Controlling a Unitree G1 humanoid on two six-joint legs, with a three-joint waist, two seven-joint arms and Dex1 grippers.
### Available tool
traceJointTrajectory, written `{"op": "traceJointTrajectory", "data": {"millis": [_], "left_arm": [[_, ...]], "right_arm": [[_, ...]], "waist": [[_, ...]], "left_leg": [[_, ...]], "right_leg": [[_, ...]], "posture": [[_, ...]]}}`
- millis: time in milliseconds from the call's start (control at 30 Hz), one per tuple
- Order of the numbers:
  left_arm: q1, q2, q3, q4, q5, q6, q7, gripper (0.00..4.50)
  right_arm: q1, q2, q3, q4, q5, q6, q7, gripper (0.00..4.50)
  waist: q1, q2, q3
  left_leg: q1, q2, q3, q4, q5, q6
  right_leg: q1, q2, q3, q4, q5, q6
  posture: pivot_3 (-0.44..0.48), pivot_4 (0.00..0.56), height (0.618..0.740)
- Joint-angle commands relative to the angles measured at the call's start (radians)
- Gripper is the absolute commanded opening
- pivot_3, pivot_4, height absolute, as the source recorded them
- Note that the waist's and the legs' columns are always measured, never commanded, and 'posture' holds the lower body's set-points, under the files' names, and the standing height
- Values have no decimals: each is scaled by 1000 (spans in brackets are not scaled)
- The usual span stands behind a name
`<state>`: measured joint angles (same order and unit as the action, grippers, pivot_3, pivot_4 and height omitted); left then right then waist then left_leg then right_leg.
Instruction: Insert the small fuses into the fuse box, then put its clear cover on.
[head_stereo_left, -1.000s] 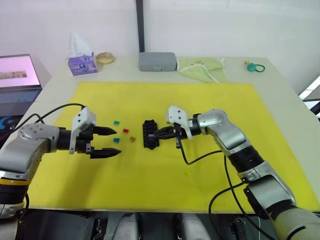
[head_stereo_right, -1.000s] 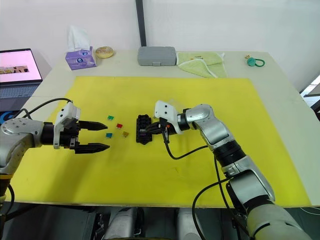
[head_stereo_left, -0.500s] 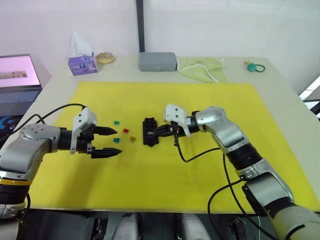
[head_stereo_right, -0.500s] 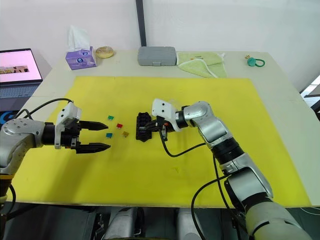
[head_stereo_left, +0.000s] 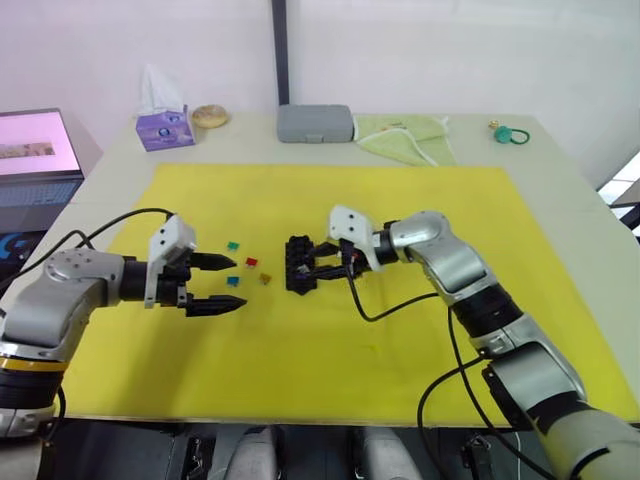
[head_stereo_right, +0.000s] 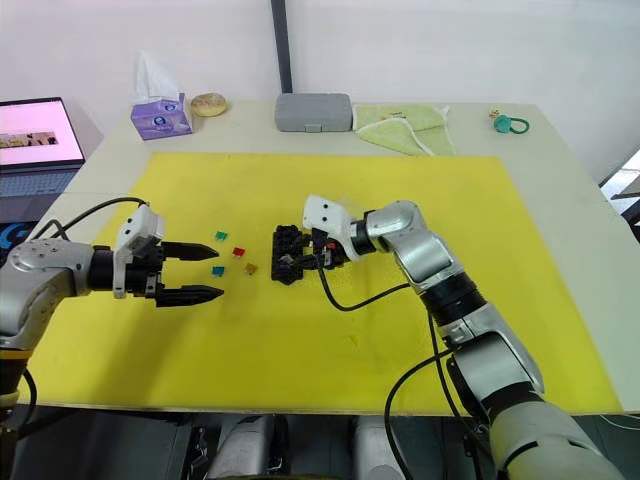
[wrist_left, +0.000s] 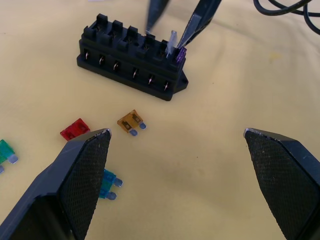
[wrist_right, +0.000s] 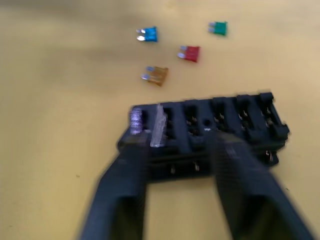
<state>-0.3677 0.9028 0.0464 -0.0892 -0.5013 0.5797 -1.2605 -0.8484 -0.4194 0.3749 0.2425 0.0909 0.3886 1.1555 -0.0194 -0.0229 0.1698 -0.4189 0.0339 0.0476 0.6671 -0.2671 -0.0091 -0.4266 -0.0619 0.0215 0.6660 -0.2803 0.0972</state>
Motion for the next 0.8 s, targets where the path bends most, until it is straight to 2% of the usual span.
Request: {"op": "traceJointTrajectory", "data": {"millis": [33,333,600,800], "left_arm": [[-10,4,8,-19,-4,-6,3,4500],[-16,1,5,-11,-1,-10,4,4500],[-12,7,12,-12,0,-9,6,4500],[5,26,37,-16,-6,0,10,4500]], "right_arm": [[-6,-2,-21,-11,12,4,9,3409],[-4,-4,-68,-20,53,35,16,3409],[20,5,-137,-46,137,202,-22,3409],[108,-32,-150,-58,92,157,-98,3409]], "waist": [[-1,0,0],[1,0,0],[1,0,0],[2,0,0]], "left_leg": [[0,0,0,0,0,0],[0,0,0,0,0,0],[0,0,0,0,0,0],[0,0,0,0,0,0]], "right_leg": [[0,0,0,0,0,0],[0,0,0,0,0,0],[0,0,0,0,0,0],[0,0,0,0,0,0]], "posture": [[0,150,737],[0,150,737],[0,150,737],[0,150,737]]}}
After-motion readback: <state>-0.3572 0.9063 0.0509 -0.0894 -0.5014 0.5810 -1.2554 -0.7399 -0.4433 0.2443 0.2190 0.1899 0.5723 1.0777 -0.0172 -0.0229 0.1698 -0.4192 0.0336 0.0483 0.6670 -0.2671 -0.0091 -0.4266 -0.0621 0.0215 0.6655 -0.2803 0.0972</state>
